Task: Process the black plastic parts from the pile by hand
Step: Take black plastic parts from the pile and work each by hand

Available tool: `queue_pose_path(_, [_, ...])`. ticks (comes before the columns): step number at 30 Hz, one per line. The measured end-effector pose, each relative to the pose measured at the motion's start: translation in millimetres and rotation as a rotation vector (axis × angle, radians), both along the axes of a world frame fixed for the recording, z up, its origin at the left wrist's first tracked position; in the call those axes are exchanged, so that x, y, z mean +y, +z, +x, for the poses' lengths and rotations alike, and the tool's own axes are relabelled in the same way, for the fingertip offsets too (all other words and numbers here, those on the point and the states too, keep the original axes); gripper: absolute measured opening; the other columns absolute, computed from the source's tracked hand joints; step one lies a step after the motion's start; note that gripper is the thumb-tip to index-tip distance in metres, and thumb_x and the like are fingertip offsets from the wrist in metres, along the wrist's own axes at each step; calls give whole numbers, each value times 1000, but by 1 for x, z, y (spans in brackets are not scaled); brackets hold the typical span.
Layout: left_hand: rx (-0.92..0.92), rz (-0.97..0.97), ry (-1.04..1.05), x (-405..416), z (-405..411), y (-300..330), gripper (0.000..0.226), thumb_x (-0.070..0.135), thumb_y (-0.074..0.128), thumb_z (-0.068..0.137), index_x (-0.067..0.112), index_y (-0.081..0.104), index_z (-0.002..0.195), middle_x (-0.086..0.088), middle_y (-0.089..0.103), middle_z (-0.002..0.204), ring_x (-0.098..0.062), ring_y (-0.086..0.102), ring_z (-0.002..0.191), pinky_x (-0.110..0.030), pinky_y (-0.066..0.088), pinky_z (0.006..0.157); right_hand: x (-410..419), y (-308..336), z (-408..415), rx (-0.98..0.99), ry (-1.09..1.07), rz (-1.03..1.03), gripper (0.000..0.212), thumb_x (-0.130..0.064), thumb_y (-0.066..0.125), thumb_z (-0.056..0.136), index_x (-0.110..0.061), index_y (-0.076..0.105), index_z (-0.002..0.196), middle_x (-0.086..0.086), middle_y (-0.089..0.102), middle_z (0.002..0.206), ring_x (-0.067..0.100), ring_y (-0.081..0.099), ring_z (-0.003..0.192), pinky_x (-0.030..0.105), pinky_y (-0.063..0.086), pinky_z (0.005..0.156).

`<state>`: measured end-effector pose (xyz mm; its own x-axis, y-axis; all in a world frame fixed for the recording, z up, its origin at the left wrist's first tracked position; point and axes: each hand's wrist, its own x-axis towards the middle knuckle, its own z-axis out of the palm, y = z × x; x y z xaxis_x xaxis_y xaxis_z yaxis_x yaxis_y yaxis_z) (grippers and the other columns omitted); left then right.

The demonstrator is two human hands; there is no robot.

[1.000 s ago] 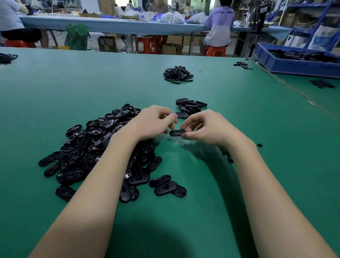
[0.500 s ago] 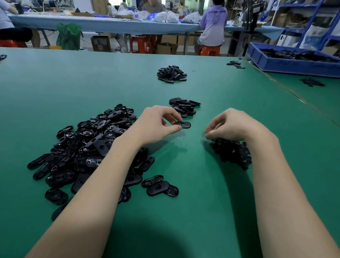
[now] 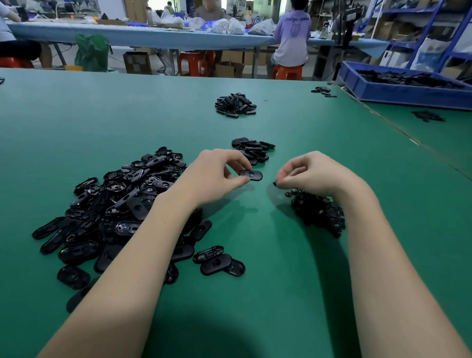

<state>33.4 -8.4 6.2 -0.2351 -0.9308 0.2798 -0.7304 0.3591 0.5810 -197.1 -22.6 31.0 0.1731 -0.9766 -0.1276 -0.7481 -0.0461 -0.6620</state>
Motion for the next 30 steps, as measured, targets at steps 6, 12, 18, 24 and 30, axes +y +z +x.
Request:
queue_pose_path(6, [-73,-68,-24,3,-4,2,15,33,74,87,32,72,103,19,69,91,-6,66,79,-34,56,79,1,-4,23,-215,-18,-36,3,-30,82,80,-30,79,79,4,70,74,18,48,68,28,41,63])
queue_pose_path(12, [38,-57,-34,2,-9,4,17,18,79,85,18,76,102,2,74,87,-13,69,81,-24,53,81,-1,-7,28,-216,-61,-66,6,-31,84,80,-28,80,78,0,79,89,15,62,76,26,46,64])
queue_pose_path(18, [163,-15,2,3,-10,3,17,19,81,82,24,77,98,3,76,87,-10,72,84,-22,56,84,1,-5,28,-259,-75,-73,6,-30,85,79,-29,80,75,-3,79,87,14,63,75,23,44,59])
queue_pose_path(24, [217,22,12,6,-9,5,17,20,82,81,25,77,97,5,76,85,-10,72,80,-18,55,80,3,-3,28,-303,-80,-60,6,-28,85,80,-26,80,78,0,79,87,6,50,55,15,35,44])
queue_pose_path(30, [232,38,10,7,-10,5,17,20,82,81,27,76,95,8,76,82,-7,71,77,-14,54,77,3,-3,25,-326,-77,-57,4,-26,85,81,-24,81,81,-9,74,72,1,51,54,10,36,44])
